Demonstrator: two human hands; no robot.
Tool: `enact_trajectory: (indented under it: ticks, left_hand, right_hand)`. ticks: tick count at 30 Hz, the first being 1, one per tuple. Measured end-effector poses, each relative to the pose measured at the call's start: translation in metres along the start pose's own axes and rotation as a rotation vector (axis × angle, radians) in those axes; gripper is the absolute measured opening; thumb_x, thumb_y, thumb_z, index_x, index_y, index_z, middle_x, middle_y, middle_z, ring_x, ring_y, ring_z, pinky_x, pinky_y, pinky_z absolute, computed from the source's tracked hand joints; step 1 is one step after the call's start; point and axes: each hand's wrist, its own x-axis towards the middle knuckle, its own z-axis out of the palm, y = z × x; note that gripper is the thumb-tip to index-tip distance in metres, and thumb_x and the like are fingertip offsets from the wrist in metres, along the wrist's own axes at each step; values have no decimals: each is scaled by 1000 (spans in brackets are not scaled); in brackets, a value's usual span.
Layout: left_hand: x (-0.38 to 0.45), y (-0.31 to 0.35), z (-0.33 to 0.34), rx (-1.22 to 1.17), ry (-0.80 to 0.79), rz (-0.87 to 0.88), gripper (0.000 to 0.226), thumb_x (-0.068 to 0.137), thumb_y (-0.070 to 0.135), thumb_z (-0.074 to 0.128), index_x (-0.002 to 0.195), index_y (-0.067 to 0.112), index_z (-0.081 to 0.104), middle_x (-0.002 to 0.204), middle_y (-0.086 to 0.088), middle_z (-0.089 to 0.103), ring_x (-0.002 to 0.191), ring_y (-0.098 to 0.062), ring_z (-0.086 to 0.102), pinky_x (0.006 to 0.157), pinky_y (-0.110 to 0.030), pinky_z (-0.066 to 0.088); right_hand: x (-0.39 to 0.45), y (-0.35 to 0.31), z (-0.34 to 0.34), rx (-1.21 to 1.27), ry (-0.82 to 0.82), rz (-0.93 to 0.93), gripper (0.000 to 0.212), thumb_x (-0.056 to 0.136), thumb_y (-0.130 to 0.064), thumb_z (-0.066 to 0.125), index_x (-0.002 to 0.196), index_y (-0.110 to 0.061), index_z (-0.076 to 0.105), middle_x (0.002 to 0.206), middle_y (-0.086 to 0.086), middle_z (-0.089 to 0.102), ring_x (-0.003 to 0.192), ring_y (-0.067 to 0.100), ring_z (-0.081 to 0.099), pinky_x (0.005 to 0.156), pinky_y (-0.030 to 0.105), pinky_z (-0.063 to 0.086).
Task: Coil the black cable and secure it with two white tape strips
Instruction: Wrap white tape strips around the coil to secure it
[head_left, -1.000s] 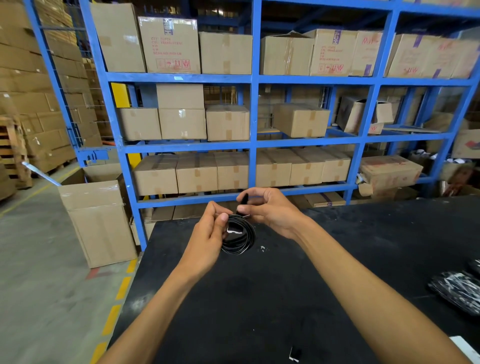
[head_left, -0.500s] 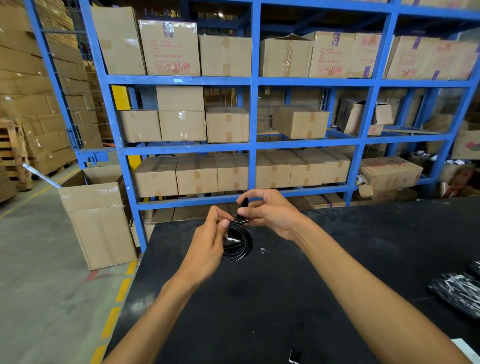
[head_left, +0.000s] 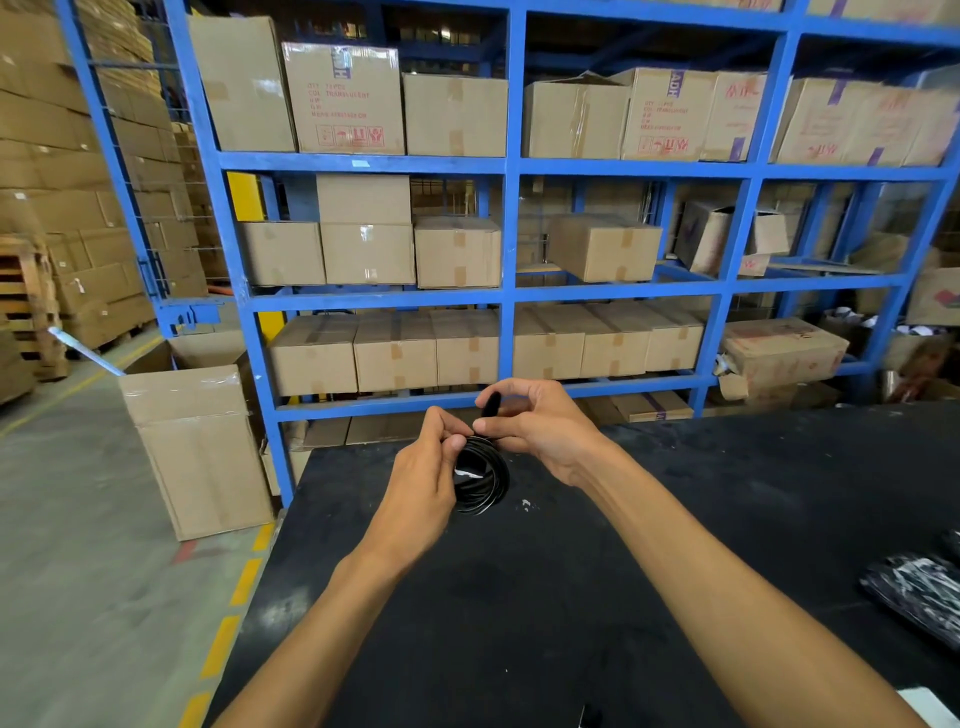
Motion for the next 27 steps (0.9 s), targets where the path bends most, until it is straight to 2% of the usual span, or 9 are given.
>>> enact_trajectory:
  ticks: [6, 11, 15, 18, 21, 24, 27]
  left_hand:
    - [2, -1, 0, 37, 1, 15, 15, 105, 22, 33, 97, 22, 46, 86, 1, 63, 76, -15, 59, 64, -27, 47]
    - [3, 0, 1, 28, 33, 22, 14, 104, 19, 35, 98, 18, 47, 80, 3, 61, 69, -11, 55, 59, -18, 40]
    - [3, 2, 3, -26, 86, -7, 14, 103, 15, 39, 99, 14, 52, 80, 4, 61, 67, -5, 54, 61, -13, 38]
    - [3, -3, 5, -60, 98, -56, 14, 102, 17, 42, 96, 16, 54, 79, 2, 63, 67, -9, 54, 63, -22, 42]
    - [3, -7, 6, -100, 114, -113, 15, 101, 20, 44, 93, 19, 57, 80, -2, 64, 72, -19, 56, 67, -29, 44]
    - [4, -7, 5, -128, 113, -143, 17, 101, 22, 44, 93, 18, 58, 83, -8, 64, 74, -22, 56, 68, -32, 47]
    - [8, -5, 4, -155, 116, -154, 17, 101, 21, 44, 92, 16, 58, 82, -5, 63, 68, -9, 53, 67, -26, 46]
  right_hand:
    - [-1, -1, 2, -53, 22, -36, 21, 81, 6, 75, 93, -11, 70, 91, 8, 70, 82, 15, 71, 66, 20, 58]
    - [-1, -2, 3, -59, 57, -58, 21, 80, 5, 77, 96, -6, 71, 90, 8, 69, 79, 14, 70, 65, 21, 59]
    - [-5, -2, 3, -51, 78, -90, 22, 79, 2, 78, 99, -4, 70, 88, 6, 72, 72, 8, 74, 65, 19, 58]
    - [-7, -1, 2, -148, 93, -134, 21, 80, -10, 81, 98, -5, 71, 89, 9, 77, 76, 10, 75, 68, 15, 57]
    - [-10, 3, 1, -386, 134, -269, 18, 79, -22, 82, 93, -12, 76, 89, -1, 78, 83, 1, 72, 69, 3, 49]
    - [-17, 10, 2, -527, 97, -499, 11, 80, -19, 81, 90, -16, 78, 85, -7, 77, 83, 0, 71, 75, 11, 53]
    - [-21, 17, 0, -664, 70, -740, 15, 81, -13, 80, 96, -12, 79, 91, -2, 78, 87, 5, 71, 80, 14, 54]
